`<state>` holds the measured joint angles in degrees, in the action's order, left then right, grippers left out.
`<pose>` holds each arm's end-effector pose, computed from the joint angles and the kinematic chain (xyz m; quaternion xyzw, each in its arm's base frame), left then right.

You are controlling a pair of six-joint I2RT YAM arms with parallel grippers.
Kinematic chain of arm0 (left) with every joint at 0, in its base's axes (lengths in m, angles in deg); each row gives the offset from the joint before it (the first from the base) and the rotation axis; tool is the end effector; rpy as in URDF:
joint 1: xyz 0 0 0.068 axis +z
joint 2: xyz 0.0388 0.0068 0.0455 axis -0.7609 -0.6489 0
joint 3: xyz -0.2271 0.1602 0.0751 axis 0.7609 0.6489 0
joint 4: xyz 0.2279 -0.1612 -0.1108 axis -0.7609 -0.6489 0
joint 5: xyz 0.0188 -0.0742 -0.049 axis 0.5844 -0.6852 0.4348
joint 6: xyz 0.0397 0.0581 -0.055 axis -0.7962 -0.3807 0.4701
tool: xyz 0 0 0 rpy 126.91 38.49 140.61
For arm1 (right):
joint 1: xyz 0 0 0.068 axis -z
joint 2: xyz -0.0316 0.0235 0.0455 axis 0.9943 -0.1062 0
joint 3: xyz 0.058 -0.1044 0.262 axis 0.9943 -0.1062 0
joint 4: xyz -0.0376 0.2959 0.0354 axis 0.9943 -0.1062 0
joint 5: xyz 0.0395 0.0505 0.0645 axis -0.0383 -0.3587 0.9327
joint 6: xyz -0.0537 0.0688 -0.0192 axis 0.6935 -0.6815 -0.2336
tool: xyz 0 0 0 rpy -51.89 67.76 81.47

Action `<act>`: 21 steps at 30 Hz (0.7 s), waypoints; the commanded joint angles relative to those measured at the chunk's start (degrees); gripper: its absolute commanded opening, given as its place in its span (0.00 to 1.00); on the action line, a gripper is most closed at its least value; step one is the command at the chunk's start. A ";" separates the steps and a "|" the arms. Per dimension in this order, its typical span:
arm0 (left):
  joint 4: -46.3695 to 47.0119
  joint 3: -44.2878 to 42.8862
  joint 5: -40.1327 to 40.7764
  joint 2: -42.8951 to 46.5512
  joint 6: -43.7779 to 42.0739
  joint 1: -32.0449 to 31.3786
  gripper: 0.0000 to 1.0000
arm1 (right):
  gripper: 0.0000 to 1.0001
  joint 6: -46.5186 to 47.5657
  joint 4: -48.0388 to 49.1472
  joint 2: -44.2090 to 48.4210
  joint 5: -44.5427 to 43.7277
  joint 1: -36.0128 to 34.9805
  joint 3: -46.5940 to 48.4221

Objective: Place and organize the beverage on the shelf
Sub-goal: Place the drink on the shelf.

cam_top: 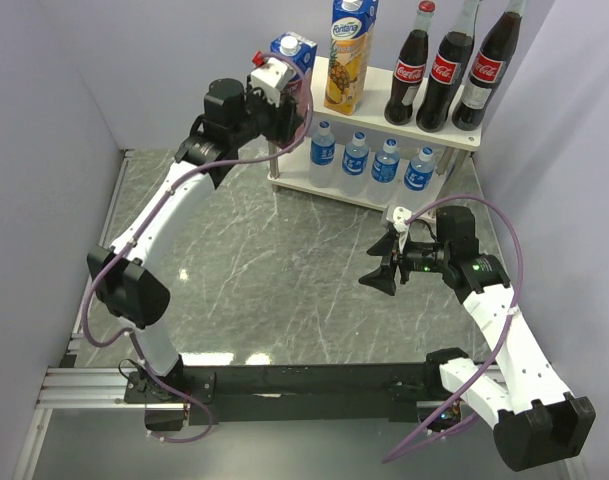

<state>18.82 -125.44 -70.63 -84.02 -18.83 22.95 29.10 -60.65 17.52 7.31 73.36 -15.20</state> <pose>0.4345 -0.2361 0.4745 0.2582 0.6836 -0.2113 0.6492 0.2140 0.1078 0.3101 -0.4747 0.6630 0.3527 0.4591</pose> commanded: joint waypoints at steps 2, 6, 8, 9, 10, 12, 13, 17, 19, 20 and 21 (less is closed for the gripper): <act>18.58 -13.66 -0.21 2.06 1.31 -0.13 0.52 | 0.81 -0.20 2.09 0.79 1.59 0.26 0.03; 19.20 -18.50 -0.21 0.48 2.54 -0.04 0.51 | 0.81 -0.55 2.27 0.70 1.50 0.26 -0.14; 19.55 -19.64 -0.21 0.38 2.63 0.05 0.52 | 0.81 -0.64 2.35 0.70 1.41 0.26 -0.23; 19.81 -20.00 -0.12 0.38 2.63 -0.04 0.51 | 0.81 -0.73 2.44 0.70 1.50 0.35 -0.15; 19.81 -20.44 -0.03 0.21 2.63 -0.04 0.51 | 0.81 -0.73 2.53 0.70 1.59 0.26 -0.23; 19.47 -22.10 0.06 -0.49 2.98 0.05 0.50 | 0.81 -0.73 2.36 0.53 1.76 0.26 -0.14; 18.59 -22.98 -0.03 -0.93 2.89 0.05 0.50 | 0.81 -0.55 2.27 0.44 1.85 0.35 -0.14; 20.16 -24.57 0.23 -1.90 3.07 0.13 0.50 | 0.81 -0.99 2.35 0.35 2.29 0.26 -0.32; 20.43 -25.71 0.58 -3.04 3.07 0.22 0.50 | 0.81 -1.17 2.62 0.26 2.46 0.26 -0.41; 20.43 -27.28 0.67 -4.09 3.07 0.31 0.50 | 0.81 -1.34 2.62 0.18 2.47 0.26 -0.41; 20.52 -28.17 0.59 -4.62 3.07 0.40 0.50 | 0.81 -1.26 2.71 0.17 2.38 0.35 -0.50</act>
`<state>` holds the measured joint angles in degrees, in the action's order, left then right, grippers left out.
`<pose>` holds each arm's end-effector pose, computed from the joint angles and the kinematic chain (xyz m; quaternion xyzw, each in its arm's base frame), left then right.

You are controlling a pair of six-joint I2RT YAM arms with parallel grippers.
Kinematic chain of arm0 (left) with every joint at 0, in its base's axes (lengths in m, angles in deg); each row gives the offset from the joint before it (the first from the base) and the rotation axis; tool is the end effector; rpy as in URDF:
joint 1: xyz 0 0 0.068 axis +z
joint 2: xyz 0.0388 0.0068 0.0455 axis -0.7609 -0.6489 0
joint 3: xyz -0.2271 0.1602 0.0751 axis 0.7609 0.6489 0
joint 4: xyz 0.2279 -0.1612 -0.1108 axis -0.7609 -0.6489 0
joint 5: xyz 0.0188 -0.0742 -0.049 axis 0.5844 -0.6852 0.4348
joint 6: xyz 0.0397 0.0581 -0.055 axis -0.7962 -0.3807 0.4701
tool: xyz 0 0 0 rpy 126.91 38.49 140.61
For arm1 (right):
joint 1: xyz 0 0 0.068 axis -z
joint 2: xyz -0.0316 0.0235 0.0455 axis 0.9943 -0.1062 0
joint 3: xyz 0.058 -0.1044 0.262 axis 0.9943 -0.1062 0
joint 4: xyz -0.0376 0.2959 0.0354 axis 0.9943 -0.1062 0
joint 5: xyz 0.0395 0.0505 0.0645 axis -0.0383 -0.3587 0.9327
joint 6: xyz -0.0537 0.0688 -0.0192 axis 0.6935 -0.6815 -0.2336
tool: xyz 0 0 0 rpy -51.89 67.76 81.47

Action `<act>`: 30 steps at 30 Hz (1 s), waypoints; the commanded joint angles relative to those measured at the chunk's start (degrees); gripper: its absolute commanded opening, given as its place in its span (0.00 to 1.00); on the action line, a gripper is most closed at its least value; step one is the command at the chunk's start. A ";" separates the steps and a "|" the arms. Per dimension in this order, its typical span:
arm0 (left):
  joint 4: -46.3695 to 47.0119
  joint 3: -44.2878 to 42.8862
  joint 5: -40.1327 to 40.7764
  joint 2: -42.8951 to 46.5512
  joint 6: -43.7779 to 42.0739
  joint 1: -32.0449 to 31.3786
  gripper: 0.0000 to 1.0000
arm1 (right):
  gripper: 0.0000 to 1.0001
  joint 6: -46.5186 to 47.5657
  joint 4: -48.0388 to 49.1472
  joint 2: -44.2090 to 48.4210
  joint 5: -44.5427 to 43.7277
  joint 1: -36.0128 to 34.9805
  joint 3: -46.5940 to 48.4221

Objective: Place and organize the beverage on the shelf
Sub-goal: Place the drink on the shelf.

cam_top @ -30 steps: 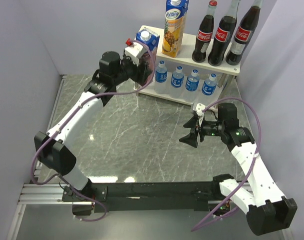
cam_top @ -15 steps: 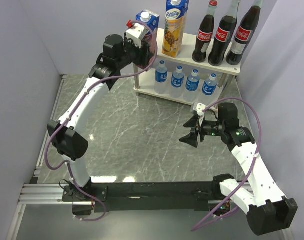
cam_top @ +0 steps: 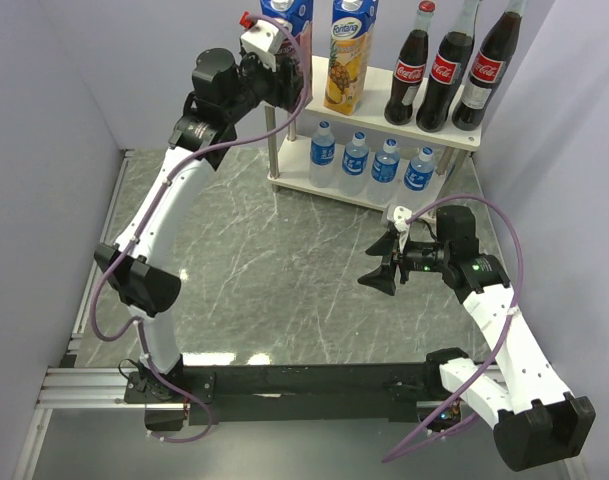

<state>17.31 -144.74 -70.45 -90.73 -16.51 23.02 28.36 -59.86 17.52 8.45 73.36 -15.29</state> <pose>0.4382 -0.2369 0.5543 0.2332 0.6206 -0.2306 0.7122 0.2137 0.1086 0.3116 -0.4742 0.6575 0.3616 0.4605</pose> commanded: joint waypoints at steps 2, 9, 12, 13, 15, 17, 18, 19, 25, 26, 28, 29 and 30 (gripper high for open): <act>22.29 -10.45 0.76 1.12 2.84 0.42 0.50 | 0.81 -0.51 1.83 -0.18 0.98 0.26 -0.41; 25.63 -11.42 1.55 -1.42 5.23 1.30 0.49 | 0.81 -0.86 2.36 -0.70 0.80 0.26 -0.67; 26.07 -12.65 1.47 -2.66 6.46 1.91 0.49 | 0.82 -0.78 2.36 -0.97 0.71 0.26 -0.67; 26.42 -12.83 1.46 -2.92 6.81 2.09 0.49 | 0.81 -0.78 2.45 -0.88 0.63 0.26 -0.76; 26.77 -12.83 1.46 -3.54 8.04 2.70 0.48 | 0.82 -0.86 2.62 -0.97 0.45 0.18 -0.76; 26.95 -12.48 1.64 -3.98 8.31 2.97 0.48 | 0.82 -0.86 2.71 -0.97 0.27 0.26 -0.85; 26.77 -12.39 1.99 -4.15 8.22 3.32 0.49 | 0.82 -0.95 2.80 -0.97 0.27 0.26 -0.94; 26.68 -12.22 2.34 -4.33 8.14 3.41 0.49 | 0.82 -1.04 2.89 -0.97 0.27 0.26 -0.94; 26.68 -10.63 2.52 -5.82 8.57 4.73 0.52 | 0.82 -0.95 2.80 -0.88 0.36 0.26 -0.85; 26.77 -10.72 2.52 -6.61 8.49 4.73 0.52 | 0.82 -1.13 2.89 -0.97 0.28 0.26 -0.94; 27.12 -11.16 2.69 -7.23 8.57 4.73 0.52 | 0.82 -1.13 2.97 -0.97 0.27 0.26 -0.85; 27.30 -11.25 2.96 -7.84 8.57 4.73 0.52 | 0.82 -1.21 3.06 -0.97 0.27 0.26 -0.85; 27.47 -11.60 2.96 -8.19 8.66 4.73 0.52 | 0.82 -1.13 2.97 -0.97 0.19 0.35 -0.85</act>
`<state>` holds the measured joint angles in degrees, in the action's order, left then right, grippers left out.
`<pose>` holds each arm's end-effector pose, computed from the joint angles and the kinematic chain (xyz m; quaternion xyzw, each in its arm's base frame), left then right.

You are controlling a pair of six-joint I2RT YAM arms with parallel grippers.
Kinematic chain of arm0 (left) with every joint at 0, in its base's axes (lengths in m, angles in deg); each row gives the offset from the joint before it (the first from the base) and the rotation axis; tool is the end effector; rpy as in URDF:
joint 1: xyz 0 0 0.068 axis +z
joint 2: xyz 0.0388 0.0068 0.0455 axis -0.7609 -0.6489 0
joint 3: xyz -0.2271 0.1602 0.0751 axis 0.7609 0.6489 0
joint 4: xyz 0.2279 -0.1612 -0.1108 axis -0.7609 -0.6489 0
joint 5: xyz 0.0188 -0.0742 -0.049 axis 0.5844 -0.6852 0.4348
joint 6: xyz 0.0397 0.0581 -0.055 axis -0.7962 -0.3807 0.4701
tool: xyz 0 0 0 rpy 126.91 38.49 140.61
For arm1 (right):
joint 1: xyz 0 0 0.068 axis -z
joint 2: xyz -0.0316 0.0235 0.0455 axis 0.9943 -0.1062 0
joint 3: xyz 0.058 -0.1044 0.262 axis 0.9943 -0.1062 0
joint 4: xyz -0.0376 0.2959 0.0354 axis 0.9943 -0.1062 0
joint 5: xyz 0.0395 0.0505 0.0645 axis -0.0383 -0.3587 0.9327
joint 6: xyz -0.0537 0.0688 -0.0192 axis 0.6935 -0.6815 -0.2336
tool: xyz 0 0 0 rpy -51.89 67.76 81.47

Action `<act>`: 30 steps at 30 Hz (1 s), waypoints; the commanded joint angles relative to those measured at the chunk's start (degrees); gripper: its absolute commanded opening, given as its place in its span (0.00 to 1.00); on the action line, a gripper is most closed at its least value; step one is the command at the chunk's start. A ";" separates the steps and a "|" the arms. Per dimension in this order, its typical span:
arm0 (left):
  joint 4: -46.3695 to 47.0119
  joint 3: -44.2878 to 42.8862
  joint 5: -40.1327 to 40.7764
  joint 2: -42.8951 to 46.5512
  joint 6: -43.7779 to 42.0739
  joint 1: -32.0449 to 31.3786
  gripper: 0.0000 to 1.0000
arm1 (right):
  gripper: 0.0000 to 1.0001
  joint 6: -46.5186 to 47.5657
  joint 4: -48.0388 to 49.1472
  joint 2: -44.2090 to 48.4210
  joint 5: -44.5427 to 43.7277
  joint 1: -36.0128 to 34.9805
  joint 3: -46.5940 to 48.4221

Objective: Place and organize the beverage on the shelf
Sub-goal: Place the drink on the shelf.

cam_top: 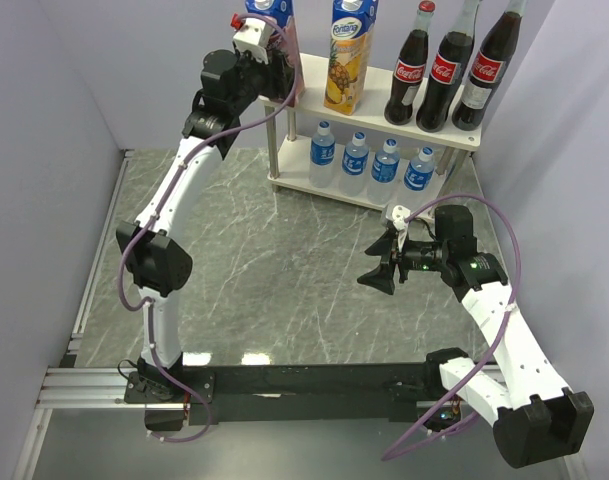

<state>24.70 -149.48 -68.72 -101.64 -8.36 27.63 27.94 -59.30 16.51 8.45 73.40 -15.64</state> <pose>0.5165 -0.2228 0.5103 0.1513 0.6371 -0.2441 0.7152 0.2177 0.1092 0.3064 -0.4696 0.6630 0.3655 0.4542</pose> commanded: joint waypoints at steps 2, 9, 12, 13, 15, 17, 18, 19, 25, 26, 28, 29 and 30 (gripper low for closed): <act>19.83 -8.26 1.14 1.40 0.60 0.11 0.52 | 0.82 -0.80 2.49 -0.05 0.27 0.22 -0.50; 18.77 -8.70 2.20 -0.19 -2.83 -1.46 0.54 | 0.82 -0.71 2.23 -0.14 0.19 0.22 -0.50; 18.07 -8.97 3.33 -0.81 -4.58 -2.34 0.55 | 0.82 -0.63 2.32 -0.31 0.19 0.13 -0.50; 17.46 -9.14 3.51 -1.07 -5.11 -2.52 0.55 | 0.82 -0.62 2.23 -0.23 0.27 0.22 -0.41; 16.93 -9.32 4.04 -1.51 -6.34 -3.13 0.56 | 0.82 -0.63 2.23 -0.23 0.19 0.22 -0.41; 16.14 -9.32 4.39 -1.77 -8.70 -3.84 0.57 | 0.82 -0.62 2.32 -0.31 0.19 0.22 -0.41; 15.96 -9.14 4.74 -1.77 -9.24 -4.01 0.57 | 0.82 -0.62 2.23 -0.23 0.19 0.22 -0.41; 15.78 -9.05 5.01 -1.86 -9.68 -4.28 0.58 | 0.82 -0.71 2.23 -0.14 0.19 0.22 -0.41; 14.46 -8.53 5.98 -2.56 -11.62 -5.25 0.61 | 0.82 -0.62 2.23 -0.14 0.27 0.22 -0.50; 14.46 -8.44 5.98 -2.65 -11.45 -5.25 0.61 | 0.82 -0.71 2.23 -0.14 0.19 0.22 -0.50; 14.37 -8.26 5.89 -2.92 -11.09 -5.25 0.62 | 0.82 -0.71 2.23 -0.14 0.19 0.31 -0.41; 14.37 -8.35 5.80 -3.09 -10.92 -5.25 0.63 | 0.82 -0.63 2.23 -0.14 0.27 0.22 -0.41; 14.11 -8.52 5.71 -3.27 -10.66 -5.25 0.64 | 0.82 -0.71 2.23 -0.14 0.19 0.22 -0.41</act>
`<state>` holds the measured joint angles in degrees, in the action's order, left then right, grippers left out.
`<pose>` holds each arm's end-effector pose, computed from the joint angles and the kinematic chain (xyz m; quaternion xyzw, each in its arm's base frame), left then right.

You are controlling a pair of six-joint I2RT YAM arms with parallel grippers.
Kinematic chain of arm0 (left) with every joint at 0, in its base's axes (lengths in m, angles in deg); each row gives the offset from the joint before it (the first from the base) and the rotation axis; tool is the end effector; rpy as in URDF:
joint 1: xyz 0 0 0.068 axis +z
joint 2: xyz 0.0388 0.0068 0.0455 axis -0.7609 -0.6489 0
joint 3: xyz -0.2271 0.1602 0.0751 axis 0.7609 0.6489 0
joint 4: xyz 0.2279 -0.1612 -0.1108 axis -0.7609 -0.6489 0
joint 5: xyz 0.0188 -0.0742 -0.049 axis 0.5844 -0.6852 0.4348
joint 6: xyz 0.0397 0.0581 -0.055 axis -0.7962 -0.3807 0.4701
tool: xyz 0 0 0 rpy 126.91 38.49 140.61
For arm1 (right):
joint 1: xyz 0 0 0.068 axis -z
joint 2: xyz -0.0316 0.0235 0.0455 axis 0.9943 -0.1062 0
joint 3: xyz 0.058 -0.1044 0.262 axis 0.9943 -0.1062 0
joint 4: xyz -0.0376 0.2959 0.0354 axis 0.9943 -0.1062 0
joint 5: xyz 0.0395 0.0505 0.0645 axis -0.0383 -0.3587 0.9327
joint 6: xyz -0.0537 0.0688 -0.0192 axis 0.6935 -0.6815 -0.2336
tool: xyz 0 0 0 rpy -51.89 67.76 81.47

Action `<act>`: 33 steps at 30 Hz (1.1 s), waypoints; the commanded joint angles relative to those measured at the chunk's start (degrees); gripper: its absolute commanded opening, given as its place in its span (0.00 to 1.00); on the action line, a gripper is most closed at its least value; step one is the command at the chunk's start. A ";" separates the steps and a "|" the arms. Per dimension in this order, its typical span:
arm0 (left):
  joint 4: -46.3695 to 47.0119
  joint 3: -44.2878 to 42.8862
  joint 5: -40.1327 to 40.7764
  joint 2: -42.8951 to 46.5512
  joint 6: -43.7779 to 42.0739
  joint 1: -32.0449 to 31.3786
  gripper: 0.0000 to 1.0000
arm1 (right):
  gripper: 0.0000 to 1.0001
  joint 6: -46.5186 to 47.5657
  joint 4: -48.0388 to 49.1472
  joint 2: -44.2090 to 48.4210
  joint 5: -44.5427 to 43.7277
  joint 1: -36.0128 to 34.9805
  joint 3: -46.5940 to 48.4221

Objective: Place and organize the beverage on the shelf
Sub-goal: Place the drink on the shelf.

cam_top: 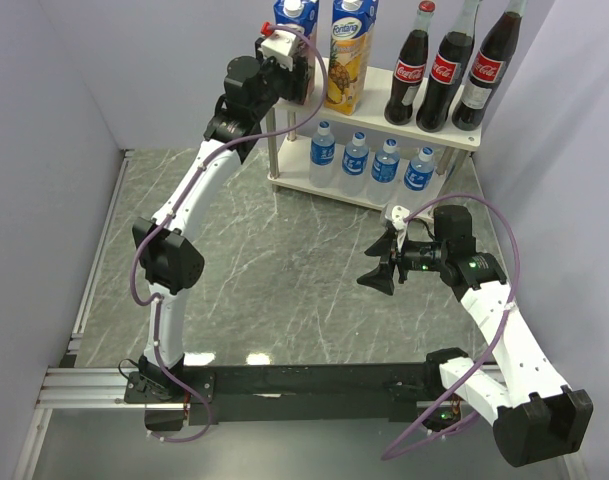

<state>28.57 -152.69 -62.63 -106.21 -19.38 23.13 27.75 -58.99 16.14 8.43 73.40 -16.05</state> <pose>0.5211 -0.2650 0.4998 0.1939 0.6072 -0.1717 0.7511 0.2191 0.1094 0.3028 -0.4674 0.6660 0.3675 0.4505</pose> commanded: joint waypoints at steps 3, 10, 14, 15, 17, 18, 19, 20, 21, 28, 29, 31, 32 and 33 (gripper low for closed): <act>10.16 -5.40 -0.47 1.12 1.06 -0.74 0.66 | 0.82 -0.34 1.84 0.23 0.30 0.22 0.00; 9.63 -5.14 -0.74 1.04 2.47 -0.74 0.71 | 0.82 -0.34 1.92 0.32 0.21 0.22 0.00; 9.80 -5.05 -0.65 0.86 2.91 -0.74 0.75 | 0.82 -0.43 1.92 0.32 0.21 0.22 0.00; 9.80 -4.96 -0.47 0.95 3.00 -0.74 0.76 | 0.82 -0.34 1.84 0.41 0.21 0.22 -0.08; 9.71 -4.87 -0.30 0.86 3.09 -0.74 0.78 | 0.82 -0.34 1.84 0.41 0.21 0.22 0.00; 9.63 -4.87 -0.30 0.95 3.17 -0.74 0.78 | 0.82 -0.34 1.84 0.41 0.30 0.22 0.00; 9.71 -4.79 -0.21 0.95 3.09 -0.74 0.79 | 0.82 -0.34 1.92 0.41 0.30 0.22 0.00; 9.71 -4.70 -0.21 1.04 3.09 -0.74 0.79 | 0.82 -0.34 1.92 0.41 0.21 0.22 -0.08; 9.63 -4.70 -0.21 1.04 3.00 -0.74 0.79 | 0.82 -0.34 1.92 0.32 0.21 0.22 0.00; 9.63 -4.79 -0.21 1.04 3.09 -0.74 0.81 | 0.82 -0.34 1.84 0.23 0.12 0.22 0.01; 9.71 -4.79 -0.03 1.04 3.17 -0.74 0.82 | 0.82 -0.25 1.92 0.23 0.12 0.22 0.09; 9.80 -4.79 -0.12 0.95 3.18 -0.74 0.85 | 0.82 -0.25 1.84 0.23 0.12 0.22 0.09; 9.80 -4.87 -0.12 0.95 3.09 -0.74 0.86 | 0.82 -0.25 1.92 0.23 0.12 0.13 0.09; 9.72 -4.87 -0.03 0.86 3.17 -0.74 0.86 | 0.82 -0.25 1.84 0.23 0.12 0.13 0.09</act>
<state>32.44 -153.63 -61.91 -107.04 -16.97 23.13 27.77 -58.99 16.14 8.41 73.40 -16.05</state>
